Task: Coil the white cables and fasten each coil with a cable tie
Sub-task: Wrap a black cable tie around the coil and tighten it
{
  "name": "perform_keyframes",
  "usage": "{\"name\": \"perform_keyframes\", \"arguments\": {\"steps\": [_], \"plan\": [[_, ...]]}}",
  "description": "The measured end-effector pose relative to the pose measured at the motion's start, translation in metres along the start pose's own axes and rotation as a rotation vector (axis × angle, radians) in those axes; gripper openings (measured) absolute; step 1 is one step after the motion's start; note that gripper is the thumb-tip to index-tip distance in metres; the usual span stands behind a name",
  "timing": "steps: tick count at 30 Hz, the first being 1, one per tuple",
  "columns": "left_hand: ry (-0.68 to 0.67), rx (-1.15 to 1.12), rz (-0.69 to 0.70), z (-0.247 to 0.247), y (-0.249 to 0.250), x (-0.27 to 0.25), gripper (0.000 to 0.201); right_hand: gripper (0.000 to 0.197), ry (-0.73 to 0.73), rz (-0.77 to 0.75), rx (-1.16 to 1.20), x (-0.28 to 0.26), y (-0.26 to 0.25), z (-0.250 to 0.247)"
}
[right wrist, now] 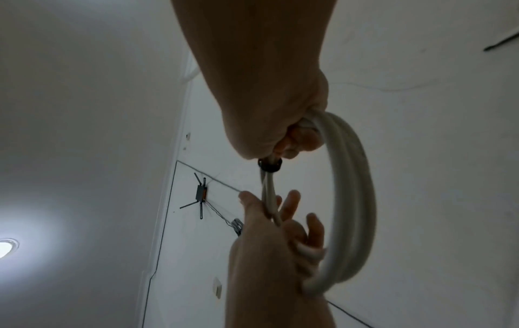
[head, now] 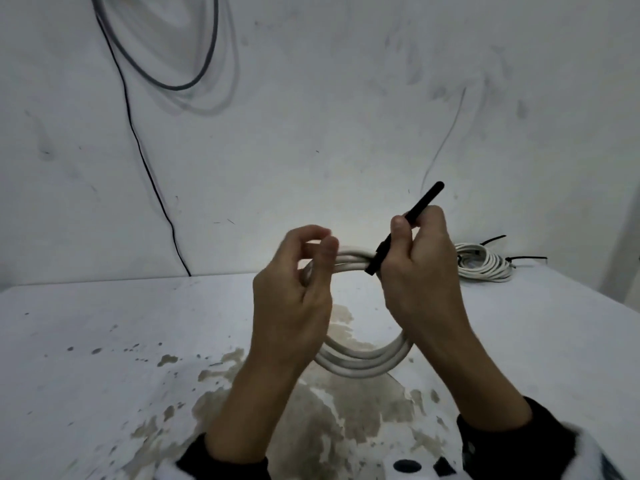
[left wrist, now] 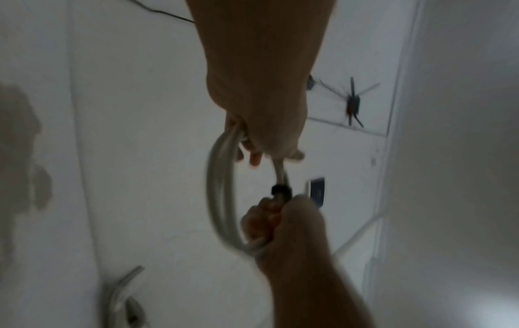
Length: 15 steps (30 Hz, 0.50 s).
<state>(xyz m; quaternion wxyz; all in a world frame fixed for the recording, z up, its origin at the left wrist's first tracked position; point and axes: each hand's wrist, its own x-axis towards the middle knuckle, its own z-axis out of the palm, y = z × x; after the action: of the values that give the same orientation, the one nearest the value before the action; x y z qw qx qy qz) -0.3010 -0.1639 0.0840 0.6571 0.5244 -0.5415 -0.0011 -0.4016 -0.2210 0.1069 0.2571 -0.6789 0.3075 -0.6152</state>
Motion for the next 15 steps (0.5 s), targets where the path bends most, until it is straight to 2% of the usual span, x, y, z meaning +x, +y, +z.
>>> {"name": "perform_keyframes", "arguments": {"steps": [1,3,8,12,15], "plan": [[0.074,0.047,-0.005,0.004,-0.003,-0.003,0.028,0.009,0.044,0.003,0.000,-0.001,0.000,0.001],[0.128,0.072,-0.078,0.012,-0.006,-0.010,0.033,0.008,0.134,-0.001,0.020,-0.003,-0.002,0.003],[0.201,-0.246,-0.444,0.026,0.005,-0.014,0.044,0.007,0.226,0.027,0.058,-0.008,-0.002,0.003],[0.171,-0.455,-0.637,0.026,0.006,-0.014,0.060,0.009,0.247,0.111,0.080,-0.006,-0.002,0.002],[0.045,-0.798,-0.719,0.016,0.001,-0.005,0.060,0.017,0.173,0.226,0.200,-0.002,-0.001,-0.001]]}}
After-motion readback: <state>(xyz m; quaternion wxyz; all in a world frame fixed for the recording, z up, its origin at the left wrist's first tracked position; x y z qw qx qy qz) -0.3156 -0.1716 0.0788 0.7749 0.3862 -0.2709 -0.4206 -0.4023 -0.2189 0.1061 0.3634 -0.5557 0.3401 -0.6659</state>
